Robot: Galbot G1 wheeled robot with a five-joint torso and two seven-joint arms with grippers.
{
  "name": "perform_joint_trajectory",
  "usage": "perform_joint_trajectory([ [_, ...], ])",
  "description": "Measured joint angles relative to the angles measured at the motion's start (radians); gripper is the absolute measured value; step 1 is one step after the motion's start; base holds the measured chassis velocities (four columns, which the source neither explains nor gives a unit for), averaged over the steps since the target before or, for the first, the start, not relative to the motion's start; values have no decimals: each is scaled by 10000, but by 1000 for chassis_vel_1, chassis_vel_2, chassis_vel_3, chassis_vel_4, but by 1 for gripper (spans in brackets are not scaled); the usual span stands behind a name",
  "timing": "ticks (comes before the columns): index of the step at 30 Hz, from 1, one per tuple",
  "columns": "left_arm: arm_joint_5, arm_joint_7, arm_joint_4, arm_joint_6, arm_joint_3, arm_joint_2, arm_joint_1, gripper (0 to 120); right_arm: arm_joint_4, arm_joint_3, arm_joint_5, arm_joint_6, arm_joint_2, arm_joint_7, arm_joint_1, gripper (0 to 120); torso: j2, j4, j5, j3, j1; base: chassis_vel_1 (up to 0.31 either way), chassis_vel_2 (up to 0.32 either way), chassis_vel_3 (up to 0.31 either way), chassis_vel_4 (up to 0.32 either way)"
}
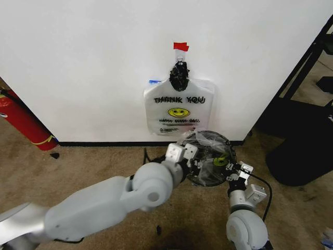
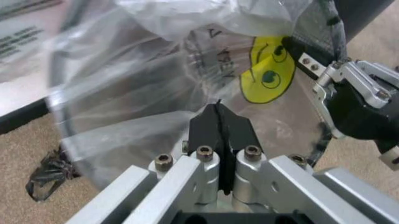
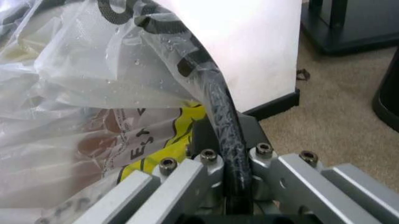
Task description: Pick up the garbage bag from the wall and place it over the trash bin.
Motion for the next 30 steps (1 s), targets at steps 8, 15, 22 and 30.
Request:
perform_joint_trajectory([
  [8, -423, -710, 1012, -240, 1034, -640, -342, 0, -37, 37, 31, 40, -286, -4, 81, 0, 0, 0, -2, -1, 0, 0, 0, 0, 0],
  [15, -474, -925, 1832, -593, 1166, -1125, -273, 0, -122, 10, -4, 112, -459, -41, 83, 0, 0, -1, -1, -1, 0, 0, 0, 0, 0],
  [22, -409, -951, 2426, -600, 1453, -1502, -584, 0, -124, -21, -55, 125, -550, -84, 85, 0, 0, 0, -1, -1, 0, 0, 0, 0, 0],
  [30, -307, -1228, 3489, -638, 1937, -1966, -905, 0, 96, -14, -121, 229, -656, -186, -34, 0, -1, 0, 0, -1, 0, 0, 0, 0, 0],
])
